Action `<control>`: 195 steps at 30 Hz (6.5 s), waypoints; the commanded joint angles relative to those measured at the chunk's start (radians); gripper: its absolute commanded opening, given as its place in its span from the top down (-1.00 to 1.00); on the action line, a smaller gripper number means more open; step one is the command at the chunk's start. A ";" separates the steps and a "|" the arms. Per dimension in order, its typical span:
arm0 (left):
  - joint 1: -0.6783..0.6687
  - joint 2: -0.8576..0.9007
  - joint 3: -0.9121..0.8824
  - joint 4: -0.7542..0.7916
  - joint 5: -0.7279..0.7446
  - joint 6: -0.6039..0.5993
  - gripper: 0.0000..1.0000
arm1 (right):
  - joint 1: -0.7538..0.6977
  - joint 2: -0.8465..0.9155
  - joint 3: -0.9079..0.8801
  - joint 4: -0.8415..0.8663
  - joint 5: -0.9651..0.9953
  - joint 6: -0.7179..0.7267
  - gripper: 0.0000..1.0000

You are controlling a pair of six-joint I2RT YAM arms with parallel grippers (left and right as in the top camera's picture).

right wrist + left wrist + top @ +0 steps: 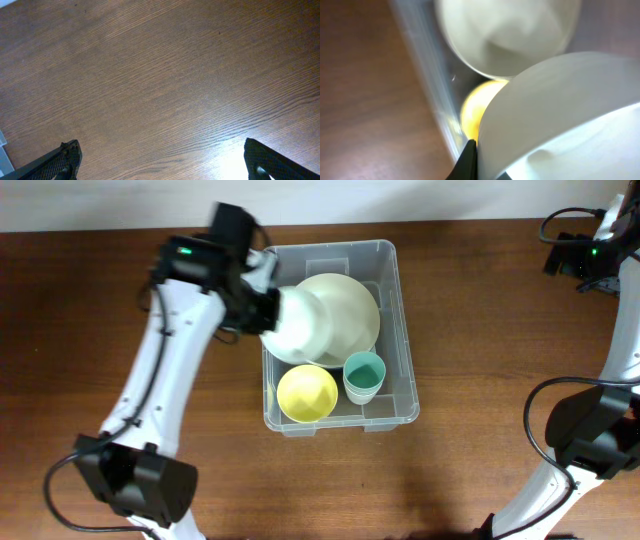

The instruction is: Pack container

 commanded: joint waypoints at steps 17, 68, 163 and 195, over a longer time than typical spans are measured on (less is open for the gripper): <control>-0.163 0.000 -0.149 -0.098 -0.143 -0.341 0.99 | 0.000 -0.014 0.015 0.002 -0.002 0.008 -0.98; 0.233 -0.489 -0.100 0.098 -0.468 -0.400 -0.99 | 0.000 -0.014 0.015 0.002 -0.002 0.008 -0.98; 0.275 -1.648 -1.560 1.269 -0.518 -0.400 -0.99 | 0.000 -0.014 0.015 0.002 -0.002 0.008 -0.98; 0.344 -1.881 -1.953 1.530 -0.254 -0.281 -0.99 | 0.000 -0.014 0.015 0.002 -0.002 0.008 -0.98</control>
